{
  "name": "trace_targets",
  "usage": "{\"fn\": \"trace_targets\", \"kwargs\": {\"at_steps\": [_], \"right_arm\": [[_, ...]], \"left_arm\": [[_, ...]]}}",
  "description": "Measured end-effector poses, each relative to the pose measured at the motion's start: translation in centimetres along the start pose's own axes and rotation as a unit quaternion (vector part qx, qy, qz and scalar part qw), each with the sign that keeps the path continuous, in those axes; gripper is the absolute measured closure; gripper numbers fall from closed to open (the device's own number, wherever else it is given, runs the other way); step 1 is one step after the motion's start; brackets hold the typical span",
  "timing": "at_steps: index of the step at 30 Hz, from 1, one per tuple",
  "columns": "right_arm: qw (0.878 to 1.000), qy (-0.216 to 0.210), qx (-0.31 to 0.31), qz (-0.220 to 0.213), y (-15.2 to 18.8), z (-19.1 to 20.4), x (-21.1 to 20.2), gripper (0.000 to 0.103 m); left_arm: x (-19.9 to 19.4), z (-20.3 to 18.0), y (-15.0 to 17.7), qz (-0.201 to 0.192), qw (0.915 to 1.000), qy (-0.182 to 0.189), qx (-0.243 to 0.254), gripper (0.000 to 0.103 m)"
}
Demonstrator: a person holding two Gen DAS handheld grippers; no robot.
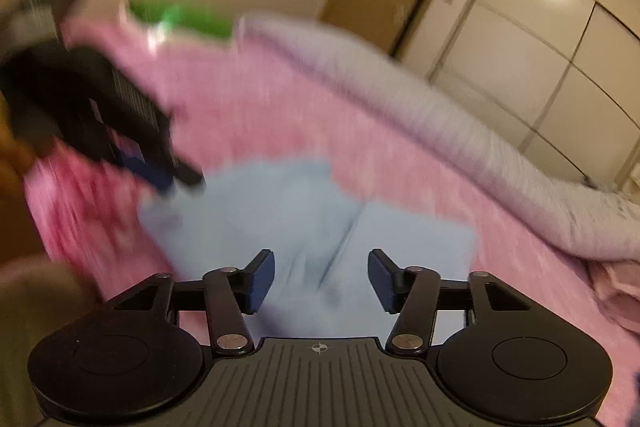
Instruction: Fold clothes
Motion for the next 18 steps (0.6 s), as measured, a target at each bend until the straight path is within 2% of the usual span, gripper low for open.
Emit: {"fn": "trace_targets", "kwargs": {"at_steps": [3, 4, 5, 7, 8, 10, 13, 14, 15, 16, 18], "right_arm": [[0.993, 0.024, 0.106, 0.052, -0.8, -6.8, 1.4, 0.044], [0.984, 0.035, 0.148, 0.094, -0.5, -9.4, 2.6, 0.045], [0.970, 0.043, 0.191, 0.143, 0.3, -12.0, 4.2, 0.044], [0.933, 0.048, 0.276, 0.227, 2.0, -16.9, 7.5, 0.045], [0.915, 0.039, 0.316, 0.249, 2.9, -18.9, 8.7, 0.045], [0.876, -0.001, 0.409, 0.257, 4.1, -22.0, 10.4, 0.045], [0.809, -0.070, 0.531, 0.243, 6.4, -24.9, 11.6, 0.045], [0.796, -0.081, 0.548, 0.244, 6.7, -25.5, 12.2, 0.045], [0.788, -0.088, 0.557, 0.247, 6.9, -26.1, 12.9, 0.045], [0.786, -0.086, 0.556, 0.254, 7.0, -26.6, 13.6, 0.045], [0.790, -0.076, 0.543, 0.276, 7.1, -27.5, 14.9, 0.045]], "left_arm": [[1.6, -1.2, -0.9, 0.020, 0.9995, 0.023, 0.002, 0.072], [2.5, -1.8, -1.2, 0.032, 0.9990, 0.030, 0.006, 0.070], [3.4, -2.3, -1.4, 0.044, 0.9983, 0.036, 0.010, 0.070], [5.3, -3.0, -1.8, 0.067, 0.9968, 0.044, 0.007, 0.068], [6.4, -3.4, -2.1, 0.079, 0.9957, 0.047, 0.006, 0.068], [8.7, -3.8, -2.8, 0.100, 0.9934, 0.056, -0.004, 0.063], [12.1, -3.6, -3.6, 0.131, 0.9879, 0.072, -0.042, 0.062], [13.1, -3.5, -3.7, 0.141, 0.9858, 0.074, -0.053, 0.062], [14.1, -3.4, -3.8, 0.151, 0.9836, 0.077, -0.062, 0.062], [14.8, -3.4, -3.7, 0.157, 0.9824, 0.077, -0.066, 0.062], [16.2, -3.5, -3.6, 0.167, 0.9805, 0.078, -0.069, 0.062]]}}
Point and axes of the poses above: each gripper's, at about its wrist camera, not at the fingertips, and x roughly the way its jaws point, z to its left, y to its underside, the point moved 2 cm from there along x, roughly the way its jaws point
